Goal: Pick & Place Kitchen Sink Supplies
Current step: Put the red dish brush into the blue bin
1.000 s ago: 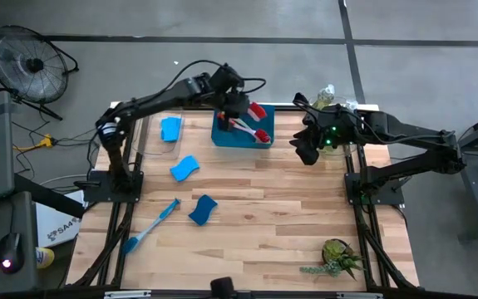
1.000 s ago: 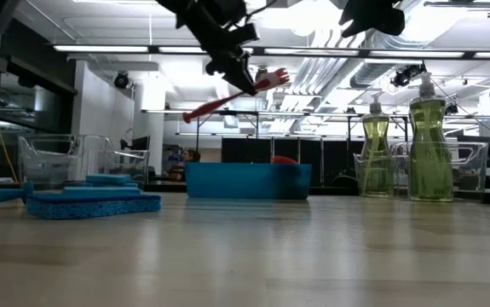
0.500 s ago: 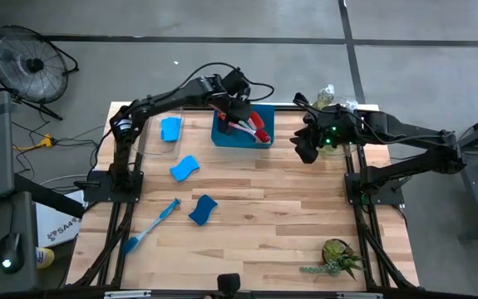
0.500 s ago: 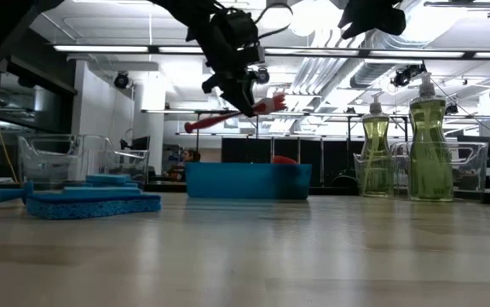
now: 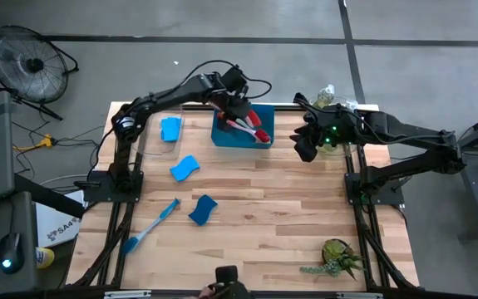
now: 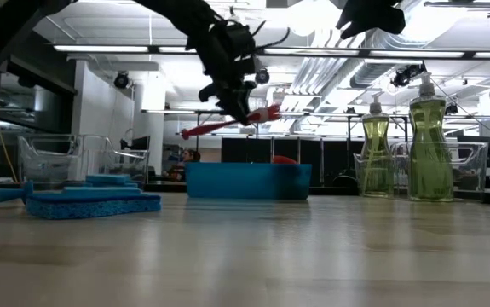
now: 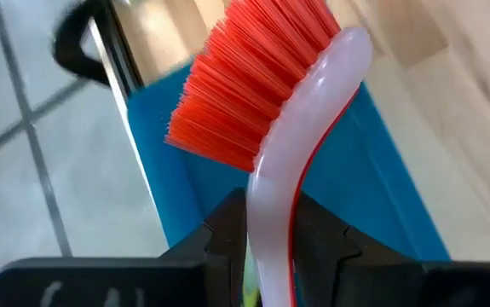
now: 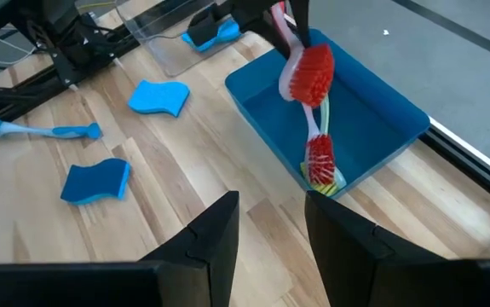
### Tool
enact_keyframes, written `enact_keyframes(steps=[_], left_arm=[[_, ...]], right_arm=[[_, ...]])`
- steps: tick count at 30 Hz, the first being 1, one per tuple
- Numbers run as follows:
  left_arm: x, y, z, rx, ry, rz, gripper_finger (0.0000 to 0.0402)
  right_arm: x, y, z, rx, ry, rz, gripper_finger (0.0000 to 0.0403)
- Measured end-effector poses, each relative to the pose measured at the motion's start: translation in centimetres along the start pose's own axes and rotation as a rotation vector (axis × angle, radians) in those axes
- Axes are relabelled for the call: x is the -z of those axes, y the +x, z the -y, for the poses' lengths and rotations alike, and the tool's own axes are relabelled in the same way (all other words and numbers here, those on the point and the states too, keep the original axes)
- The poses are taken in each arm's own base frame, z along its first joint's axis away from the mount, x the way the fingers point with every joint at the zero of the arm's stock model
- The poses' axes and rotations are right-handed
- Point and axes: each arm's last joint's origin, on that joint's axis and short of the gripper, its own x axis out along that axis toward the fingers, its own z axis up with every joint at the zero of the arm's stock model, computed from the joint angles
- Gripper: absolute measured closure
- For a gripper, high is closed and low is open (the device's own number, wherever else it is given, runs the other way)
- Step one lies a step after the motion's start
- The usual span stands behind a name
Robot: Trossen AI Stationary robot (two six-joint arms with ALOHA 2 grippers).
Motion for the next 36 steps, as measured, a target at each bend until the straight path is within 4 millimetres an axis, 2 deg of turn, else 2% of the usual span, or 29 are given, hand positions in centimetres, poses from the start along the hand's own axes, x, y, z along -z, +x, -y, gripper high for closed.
enact_keyframes(steps=[8,17,28,36], left_arm=[[1.1,0.9,-0.6,0.0,-0.014,-0.012,0.0333],[1.6,3.9,-0.4,0.051,0.001,-0.031,0.0332],[-1.5,4.8,-0.2,-0.022,0.04,0.123,0.0331],[-0.5,7.7,-0.3,-0.038,-0.003,0.072,0.0331]], right_arm=[[0.0,0.0,0.1,0.025,0.003,0.012,0.0272],[-0.1,0.0,0.2,0.065,0.027,0.034,0.0272],[-0.2,0.0,0.3,0.107,0.053,0.059,0.0272],[-0.2,0.0,0.3,0.107,0.071,0.065,0.0272]])
